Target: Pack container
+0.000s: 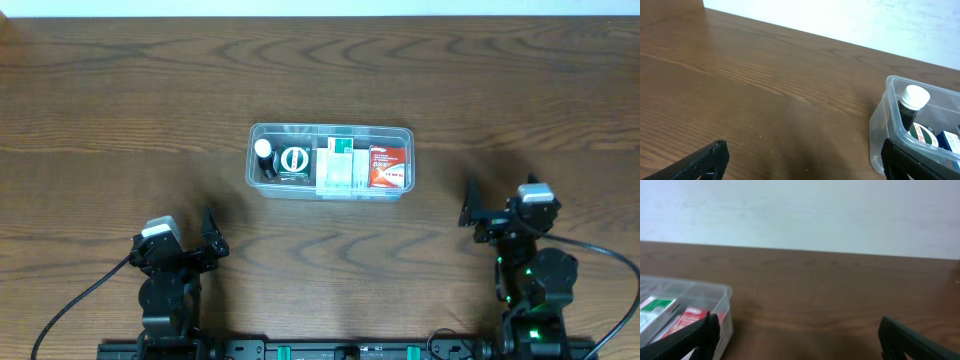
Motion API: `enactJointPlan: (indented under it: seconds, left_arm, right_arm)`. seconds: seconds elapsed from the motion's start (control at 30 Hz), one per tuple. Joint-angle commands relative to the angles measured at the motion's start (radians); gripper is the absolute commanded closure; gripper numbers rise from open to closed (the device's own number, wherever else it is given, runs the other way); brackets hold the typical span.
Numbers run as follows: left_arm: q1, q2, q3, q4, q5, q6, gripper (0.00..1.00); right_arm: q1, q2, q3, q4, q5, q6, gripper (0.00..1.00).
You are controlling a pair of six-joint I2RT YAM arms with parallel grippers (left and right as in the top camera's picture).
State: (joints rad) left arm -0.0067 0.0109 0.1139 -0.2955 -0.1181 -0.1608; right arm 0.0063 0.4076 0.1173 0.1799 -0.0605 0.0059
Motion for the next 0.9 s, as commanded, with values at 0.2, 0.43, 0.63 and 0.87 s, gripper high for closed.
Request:
enactJointPlan:
  seconds: [0.2, 0.43, 0.63, 0.87]
  left_arm:
    - [0.006, -0.007, -0.014, -0.034, 0.002, -0.002, 0.02]
    - [0.006, -0.007, -0.014, -0.034, 0.002, -0.002, 0.02]
    - [0.006, -0.007, -0.014, -0.034, 0.002, -0.002, 0.02]
    - [0.005, -0.007, -0.014, -0.034, 0.002, -0.002, 0.02]
  right_arm:
    - [0.000, -0.112, -0.114, -0.022, -0.045, -0.011, 0.01]
    - [-0.027, -0.200, -0.112, -0.112, -0.046, -0.011, 0.01]
    - [-0.052, -0.261, -0.112, -0.204, -0.046, -0.010, 0.01]
    - [-0.052, -0.286, -0.112, -0.248, -0.030, -0.011, 0.01]
